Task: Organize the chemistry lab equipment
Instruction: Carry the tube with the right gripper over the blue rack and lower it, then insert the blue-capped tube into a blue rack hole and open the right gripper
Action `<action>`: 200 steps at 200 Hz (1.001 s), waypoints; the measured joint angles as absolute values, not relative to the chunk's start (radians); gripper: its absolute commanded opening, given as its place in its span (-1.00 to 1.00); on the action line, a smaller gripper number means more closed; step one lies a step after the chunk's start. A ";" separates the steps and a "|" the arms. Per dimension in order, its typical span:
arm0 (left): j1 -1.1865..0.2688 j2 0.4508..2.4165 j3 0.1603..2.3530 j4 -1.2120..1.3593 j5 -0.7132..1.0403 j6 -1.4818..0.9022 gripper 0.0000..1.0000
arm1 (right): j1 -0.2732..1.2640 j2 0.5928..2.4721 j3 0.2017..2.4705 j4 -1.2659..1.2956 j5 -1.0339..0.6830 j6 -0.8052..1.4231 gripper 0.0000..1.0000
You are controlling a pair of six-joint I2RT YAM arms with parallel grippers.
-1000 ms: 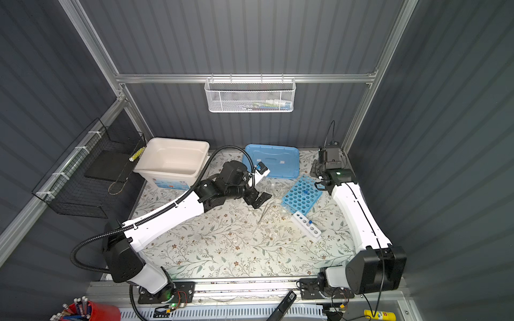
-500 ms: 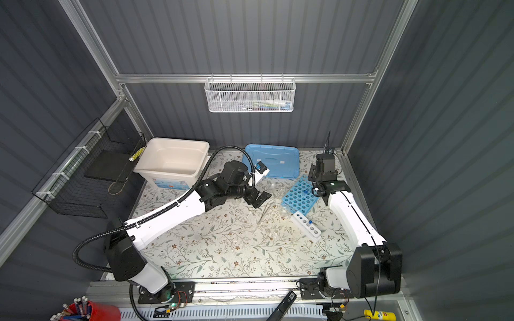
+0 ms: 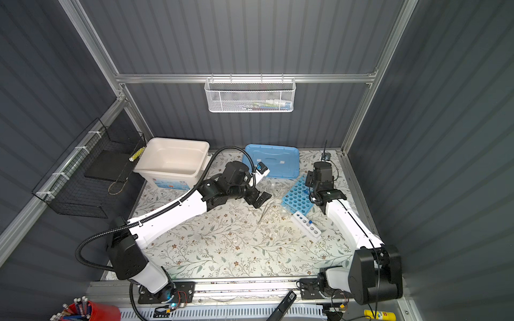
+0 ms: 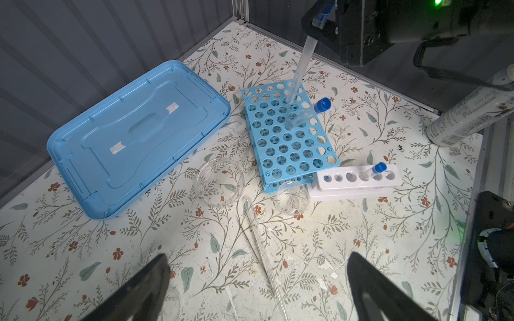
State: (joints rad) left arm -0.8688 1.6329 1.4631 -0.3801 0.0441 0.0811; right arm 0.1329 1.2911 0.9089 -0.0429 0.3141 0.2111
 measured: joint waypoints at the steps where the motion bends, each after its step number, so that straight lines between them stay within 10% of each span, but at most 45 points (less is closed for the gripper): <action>1: -0.869 1.633 1.463 -0.380 0.044 0.081 0.99 | 0.133 1.290 0.908 -0.042 0.314 0.211 -0.73; 200: -0.868 1.633 1.461 -0.380 0.049 0.066 0.99 | 0.140 1.285 0.805 0.113 0.340 0.149 -0.72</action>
